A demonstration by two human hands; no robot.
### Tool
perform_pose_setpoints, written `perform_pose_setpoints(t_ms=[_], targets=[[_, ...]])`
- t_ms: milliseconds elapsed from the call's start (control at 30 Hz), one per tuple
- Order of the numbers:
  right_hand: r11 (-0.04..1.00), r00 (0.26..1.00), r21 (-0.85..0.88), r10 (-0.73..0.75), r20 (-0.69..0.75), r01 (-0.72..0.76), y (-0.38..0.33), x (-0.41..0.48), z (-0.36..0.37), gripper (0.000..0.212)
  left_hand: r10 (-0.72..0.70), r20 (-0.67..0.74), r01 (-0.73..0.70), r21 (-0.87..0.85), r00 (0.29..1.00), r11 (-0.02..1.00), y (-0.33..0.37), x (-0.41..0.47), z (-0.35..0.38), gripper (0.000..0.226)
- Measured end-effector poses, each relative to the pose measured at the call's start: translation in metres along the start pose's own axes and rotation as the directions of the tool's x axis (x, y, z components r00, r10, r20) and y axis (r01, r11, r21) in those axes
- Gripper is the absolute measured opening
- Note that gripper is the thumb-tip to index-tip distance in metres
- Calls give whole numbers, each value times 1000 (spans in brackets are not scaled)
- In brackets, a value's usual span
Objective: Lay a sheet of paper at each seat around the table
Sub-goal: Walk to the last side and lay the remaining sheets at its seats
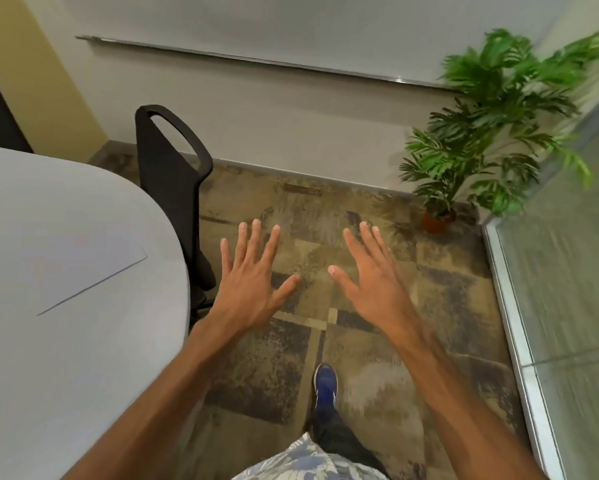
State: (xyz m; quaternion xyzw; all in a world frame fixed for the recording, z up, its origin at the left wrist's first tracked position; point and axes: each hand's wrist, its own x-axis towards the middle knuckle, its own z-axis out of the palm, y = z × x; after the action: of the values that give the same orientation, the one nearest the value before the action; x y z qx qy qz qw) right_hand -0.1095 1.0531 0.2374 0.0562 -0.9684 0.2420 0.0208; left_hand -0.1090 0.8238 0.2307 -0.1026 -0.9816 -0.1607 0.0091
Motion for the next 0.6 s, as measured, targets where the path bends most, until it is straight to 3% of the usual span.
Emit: perform_pose_setpoints(t_ms=[300, 600], targets=[[976, 972, 14, -216, 92, 215, 26, 176, -15, 71, -229, -96, 223, -75, 969, 972, -12, 136, -12, 87], [948, 940, 50, -317, 125, 313, 18, 339, 0, 70, -358, -158, 351, -71, 920, 934, -50, 252, -36, 85]])
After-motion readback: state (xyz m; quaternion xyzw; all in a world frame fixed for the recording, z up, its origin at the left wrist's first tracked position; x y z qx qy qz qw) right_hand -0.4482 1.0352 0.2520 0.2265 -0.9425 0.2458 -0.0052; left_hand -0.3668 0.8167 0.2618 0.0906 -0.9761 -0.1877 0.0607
